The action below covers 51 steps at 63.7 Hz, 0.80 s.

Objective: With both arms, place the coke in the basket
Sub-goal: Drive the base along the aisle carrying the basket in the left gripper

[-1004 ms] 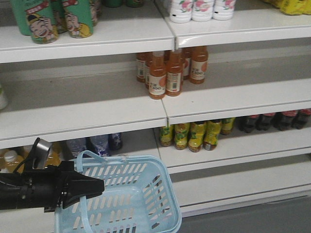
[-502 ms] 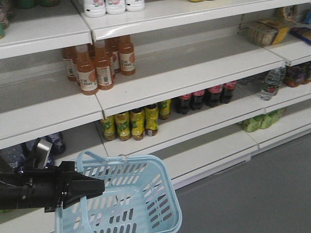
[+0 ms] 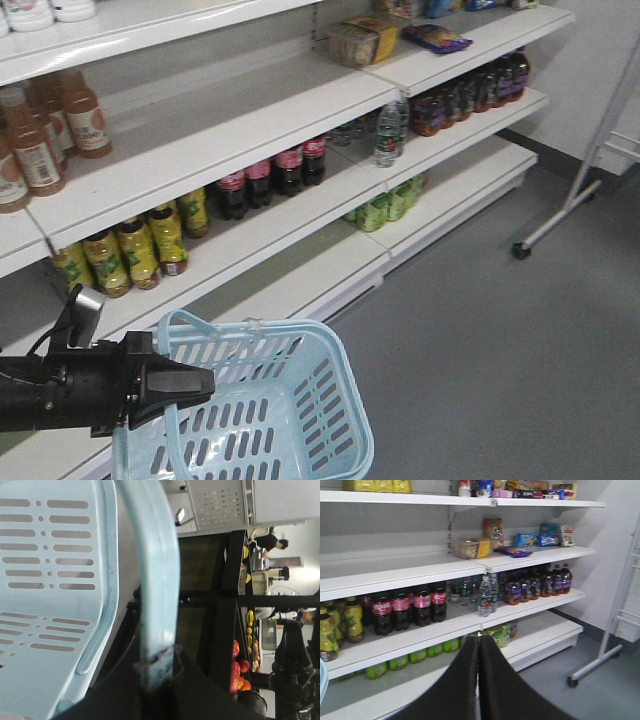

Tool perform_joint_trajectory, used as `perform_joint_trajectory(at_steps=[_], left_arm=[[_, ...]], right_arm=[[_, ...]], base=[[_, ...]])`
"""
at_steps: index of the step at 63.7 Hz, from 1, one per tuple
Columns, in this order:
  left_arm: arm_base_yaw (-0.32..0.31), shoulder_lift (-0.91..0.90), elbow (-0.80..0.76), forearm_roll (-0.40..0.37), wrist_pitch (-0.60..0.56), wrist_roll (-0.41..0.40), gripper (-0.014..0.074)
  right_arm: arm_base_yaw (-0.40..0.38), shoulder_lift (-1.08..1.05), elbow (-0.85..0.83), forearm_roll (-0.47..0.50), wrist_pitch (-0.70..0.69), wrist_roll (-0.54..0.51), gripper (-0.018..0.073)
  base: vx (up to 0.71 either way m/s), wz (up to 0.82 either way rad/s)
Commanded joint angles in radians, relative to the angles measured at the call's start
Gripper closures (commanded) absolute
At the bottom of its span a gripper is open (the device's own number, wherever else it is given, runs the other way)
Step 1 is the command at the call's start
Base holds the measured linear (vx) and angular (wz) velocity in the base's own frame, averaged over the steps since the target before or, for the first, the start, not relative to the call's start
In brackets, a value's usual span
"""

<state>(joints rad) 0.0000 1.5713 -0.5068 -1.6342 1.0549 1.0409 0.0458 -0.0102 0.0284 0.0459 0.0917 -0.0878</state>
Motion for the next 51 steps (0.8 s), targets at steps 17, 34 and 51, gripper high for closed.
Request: perform_joint_trajectory(at_steps=[17,34,51], left_arm=[[-0.002,-0.036,-0.019,-0.060,0.081,0.008,0.0603],[-0.002,-0.036,-0.019,-0.060,0.081,0.008,0.0603],[-0.002,-0.036,-0.019,-0.060,0.081,0.008,0.0603]], right_arm=[[-0.003,-0.018,0.011,-0.004,-0.077,-0.007,0.0569],[-0.003,-0.018,0.011,-0.004,-0.077,-0.007,0.0569],[-0.003,-0.018,0.011,-0.004,-0.077,-0.007,0.0569]], base=[[-0.11,-0.59],[-0.09,-0.50],[-0.07,-0.43]])
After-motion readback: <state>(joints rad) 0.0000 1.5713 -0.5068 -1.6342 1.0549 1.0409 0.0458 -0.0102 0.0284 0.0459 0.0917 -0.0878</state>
